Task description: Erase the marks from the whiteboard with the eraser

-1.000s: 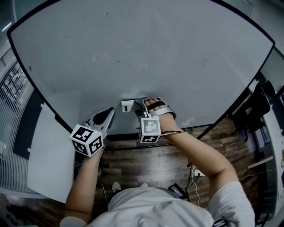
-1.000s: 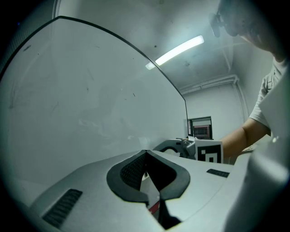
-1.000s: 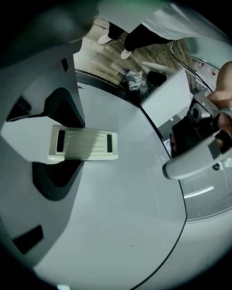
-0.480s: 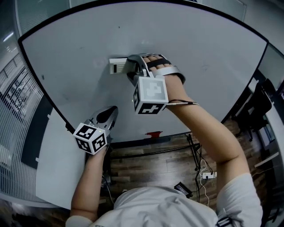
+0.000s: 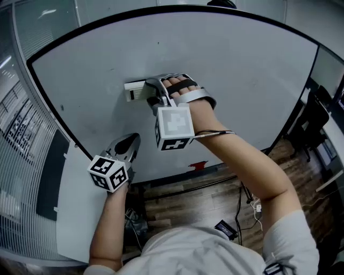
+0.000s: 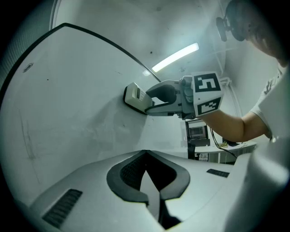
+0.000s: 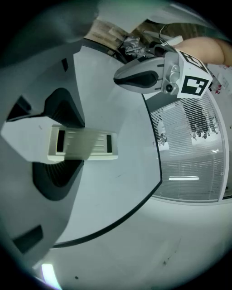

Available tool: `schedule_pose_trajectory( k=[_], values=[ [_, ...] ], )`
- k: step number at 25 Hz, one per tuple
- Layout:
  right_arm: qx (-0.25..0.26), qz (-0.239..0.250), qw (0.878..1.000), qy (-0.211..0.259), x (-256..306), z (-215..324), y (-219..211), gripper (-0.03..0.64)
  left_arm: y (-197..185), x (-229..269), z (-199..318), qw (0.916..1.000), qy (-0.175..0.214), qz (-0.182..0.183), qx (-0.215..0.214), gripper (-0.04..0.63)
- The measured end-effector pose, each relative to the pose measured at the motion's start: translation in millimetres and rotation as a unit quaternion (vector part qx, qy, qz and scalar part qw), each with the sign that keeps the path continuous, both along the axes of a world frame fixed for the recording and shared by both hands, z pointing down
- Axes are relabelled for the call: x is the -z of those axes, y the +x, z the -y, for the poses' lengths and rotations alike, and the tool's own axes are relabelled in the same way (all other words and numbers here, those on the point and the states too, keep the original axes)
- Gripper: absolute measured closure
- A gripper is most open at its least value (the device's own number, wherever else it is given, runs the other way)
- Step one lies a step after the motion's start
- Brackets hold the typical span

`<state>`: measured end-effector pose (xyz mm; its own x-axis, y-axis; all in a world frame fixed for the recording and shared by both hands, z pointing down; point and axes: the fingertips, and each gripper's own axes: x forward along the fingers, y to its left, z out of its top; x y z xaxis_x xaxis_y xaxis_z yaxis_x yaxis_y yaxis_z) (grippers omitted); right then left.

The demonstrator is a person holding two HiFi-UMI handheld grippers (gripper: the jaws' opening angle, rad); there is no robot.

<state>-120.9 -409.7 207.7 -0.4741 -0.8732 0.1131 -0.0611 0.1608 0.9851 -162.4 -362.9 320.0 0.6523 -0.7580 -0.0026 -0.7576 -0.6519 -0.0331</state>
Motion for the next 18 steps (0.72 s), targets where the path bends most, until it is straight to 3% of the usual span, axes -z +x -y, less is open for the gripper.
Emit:
schedule_pose_trajectory(
  k=[13, 18],
  values=[
    [-0.002, -0.062, 0.995, -0.078, -170.4, -3.5, -63.2, 0.383, -75.2, -34.7, -2.6, 0.9996, -0.023, -0.007, -0.016, 0.588],
    [-0.016, -0.047, 0.995, -0.092, -189.6, -4.0, -69.3, 0.383, -93.8, -57.3, 2.7, 0.9987, -0.046, -0.011, -0.019, 0.588]
  ],
)
